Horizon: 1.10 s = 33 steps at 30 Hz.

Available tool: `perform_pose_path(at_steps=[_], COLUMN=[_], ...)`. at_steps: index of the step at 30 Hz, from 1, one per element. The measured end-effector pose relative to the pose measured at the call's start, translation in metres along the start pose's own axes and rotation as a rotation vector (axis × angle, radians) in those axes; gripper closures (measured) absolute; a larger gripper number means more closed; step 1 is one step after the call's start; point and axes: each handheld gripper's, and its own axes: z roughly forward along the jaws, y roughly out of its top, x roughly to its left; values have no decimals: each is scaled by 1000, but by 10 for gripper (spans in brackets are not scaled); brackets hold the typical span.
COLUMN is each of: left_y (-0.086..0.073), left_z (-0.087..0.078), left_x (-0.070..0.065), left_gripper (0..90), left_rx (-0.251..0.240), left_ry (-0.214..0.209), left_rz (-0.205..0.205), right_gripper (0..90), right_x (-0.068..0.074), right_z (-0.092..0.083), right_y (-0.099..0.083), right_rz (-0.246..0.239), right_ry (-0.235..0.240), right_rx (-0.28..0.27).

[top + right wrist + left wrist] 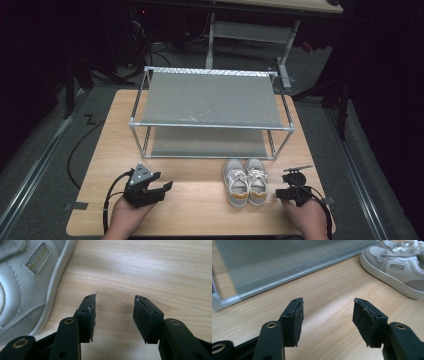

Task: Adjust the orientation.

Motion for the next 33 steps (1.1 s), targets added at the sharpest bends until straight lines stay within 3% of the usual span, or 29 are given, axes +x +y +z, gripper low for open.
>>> perform_pose_path(at_steps=[4, 6, 7, 8, 10, 11, 13, 14, 20, 26, 29, 30, 33], left_y=[1, 0, -1, -1, -2, -2, -2, -2, -2, -3, -4, -4, -4], left_z=[-2, -1, 1, 1, 2, 2, 2, 2, 4, 8, 9, 9, 10], left_x=[-2, -1, 1, 1, 2, 2, 3, 3, 3, 1, -2, -2, -2], left_gripper=[421, 421, 416, 417, 416, 416, 416, 414, 416, 416, 416, 416, 416], left_rx=[-6, 0, 9, 9, 13, 13, 11, 11, 24, 41, 45, 45, 53], left_ry=[-7, -8, -11, -11, -12, -12, -12, -12, -23, -27, -25, -25, -24], left_rz=[11, 10, -1, -1, -12, -12, -16, -17, -10, -3, 9, 9, 17], right_gripper=[544, 546, 543, 543, 534, 534, 531, 520, 520, 527, 539, 539, 541], right_x=[-2, -2, -4, -4, -10, -10, -16, -18, -12, 1, 18, 18, 39], right_z=[-5, -6, -5, -5, -2, -2, 0, 2, -3, -28, -52, -52, -64], right_y=[15, 20, 28, 28, 36, 36, 40, 41, 41, 50, 57, 57, 64], right_rz=[13, -31, 11, 11, 52, 52, 106, 139, 150, 123, 97, 97, 70], right_ry=[2, -8, -9, -9, -8, -8, 8, 40, 56, 68, 75, 75, 80], right_rx=[133, 189, 272, 272, 346, 346, 373, 408, 426, 397, 368, 368, 358])
